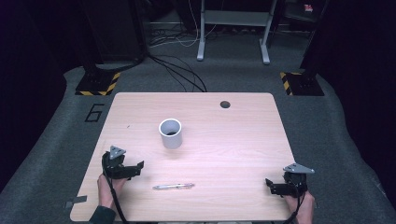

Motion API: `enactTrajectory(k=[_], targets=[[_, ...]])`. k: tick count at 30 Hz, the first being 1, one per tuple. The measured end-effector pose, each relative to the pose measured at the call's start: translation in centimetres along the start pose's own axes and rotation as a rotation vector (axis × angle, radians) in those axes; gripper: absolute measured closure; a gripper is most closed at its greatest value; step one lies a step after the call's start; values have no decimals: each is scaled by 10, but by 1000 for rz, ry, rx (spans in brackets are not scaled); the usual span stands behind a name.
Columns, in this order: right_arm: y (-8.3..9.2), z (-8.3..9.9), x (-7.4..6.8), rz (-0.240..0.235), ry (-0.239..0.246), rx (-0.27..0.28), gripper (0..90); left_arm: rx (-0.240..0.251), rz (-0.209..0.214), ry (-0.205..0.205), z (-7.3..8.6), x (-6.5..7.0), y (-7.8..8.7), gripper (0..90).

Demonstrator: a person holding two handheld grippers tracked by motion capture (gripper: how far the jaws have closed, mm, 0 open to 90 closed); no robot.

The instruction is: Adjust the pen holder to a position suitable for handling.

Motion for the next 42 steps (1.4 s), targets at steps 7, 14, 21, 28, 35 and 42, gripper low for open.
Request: enactTrajectory(k=[7,14,21,28,35,42], targets=[[0,0,0,0,0,0,5,14,16,-27,-20,5,0,58],[0,0,0,1,-1,2,10,37,47,-49,-50,13,-2,65],[0,0,0,1,0,3,13,51,57,-88,-74,20,-3,71],[0,0,0,1,1,3,13,50,68,-109,-98,26,-10,64],[0,0,0,0,1,4,16,44,80,-137,-118,32,-21,48],[0,0,0,0,2,5,16,34,103,-148,-128,40,-33,29]])
Point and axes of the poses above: each handheld gripper's, and its own axes: y roughly backward along the jaws, z roughly out of its underside, x roughly to its right, the point moved 9 cm from there along -y, roughly forward along the jaws, and after that the axes turned 4 degrees about x, right-handed, at the moved point
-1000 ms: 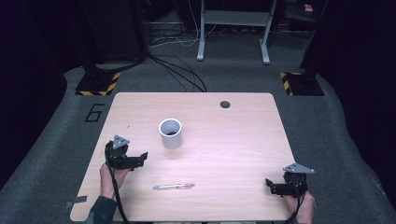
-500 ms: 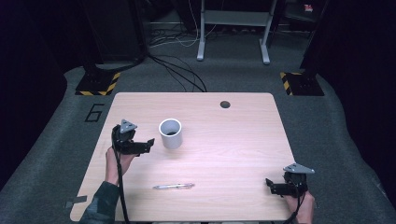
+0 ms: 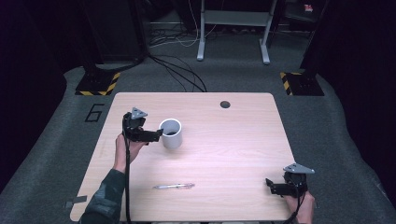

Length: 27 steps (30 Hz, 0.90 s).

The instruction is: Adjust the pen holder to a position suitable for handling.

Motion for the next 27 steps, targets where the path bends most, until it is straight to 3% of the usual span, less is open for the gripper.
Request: enactTrajectory(k=[16,20,21,27], targets=[[0,0,0,-1,0,-1,18,-18,73,-29,0,18,-34,1],[0,0,0,0,1,-1,18,-51,82,-55,3,23,-43,1],[0,0,0,-1,1,-1,19,-32,74,-39,2,24,-46,1],[0,0,0,0,4,1,21,-56,77,-59,6,27,-55,2]])
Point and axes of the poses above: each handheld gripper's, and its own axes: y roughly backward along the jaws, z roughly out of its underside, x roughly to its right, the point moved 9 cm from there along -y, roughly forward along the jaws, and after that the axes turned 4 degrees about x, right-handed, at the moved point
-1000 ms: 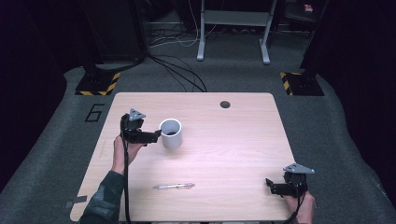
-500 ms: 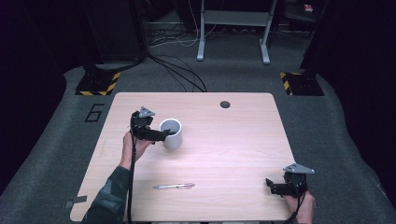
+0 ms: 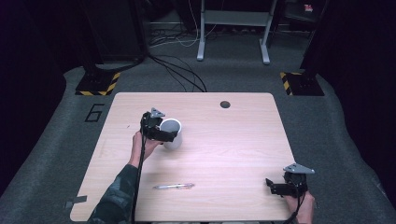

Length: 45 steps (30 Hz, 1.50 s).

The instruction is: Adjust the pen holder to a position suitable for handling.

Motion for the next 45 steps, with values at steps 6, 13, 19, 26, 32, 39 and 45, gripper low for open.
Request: enactTrajectory(k=[6,13,19,26,32,39,45], targets=[[0,0,0,0,-3,0,22,-6,-8,-12,4,1,-10,21],[0,0,0,0,-5,-1,22,8,-18,-12,5,4,-17,53],[0,0,0,0,-4,0,23,10,-24,-20,5,3,-18,53],[0,0,0,0,-4,0,25,-1,-26,-20,7,3,-23,55],[0,0,0,1,-2,3,29,13,-18,-12,8,4,-23,63],[1,0,0,-2,-1,0,34,17,-6,-14,7,7,-24,65],[0,0,0,-2,3,3,34,14,6,-24,5,14,-26,65]])
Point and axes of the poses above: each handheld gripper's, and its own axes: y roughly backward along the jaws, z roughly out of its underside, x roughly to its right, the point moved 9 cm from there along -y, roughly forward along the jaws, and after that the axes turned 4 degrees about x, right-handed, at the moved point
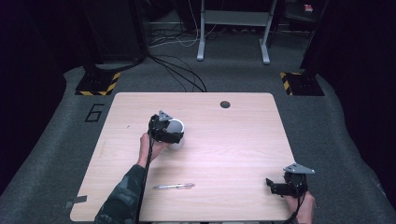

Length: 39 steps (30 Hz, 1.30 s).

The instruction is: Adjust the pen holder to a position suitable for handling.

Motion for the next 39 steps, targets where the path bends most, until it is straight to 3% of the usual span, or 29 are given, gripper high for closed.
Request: enactTrajectory(k=[3,5,27,39], targets=[[0,0,0,4,-1,3,34,10,5,11,-2,5,-2,65],[0,0,0,0,0,1,34,4,12,-6,-3,8,-3,66],[0,0,0,0,-6,-3,34,25,43,-14,-18,47,-22,64],[0,0,0,-1,-4,-2,34,26,70,-39,-24,65,-30,64]])
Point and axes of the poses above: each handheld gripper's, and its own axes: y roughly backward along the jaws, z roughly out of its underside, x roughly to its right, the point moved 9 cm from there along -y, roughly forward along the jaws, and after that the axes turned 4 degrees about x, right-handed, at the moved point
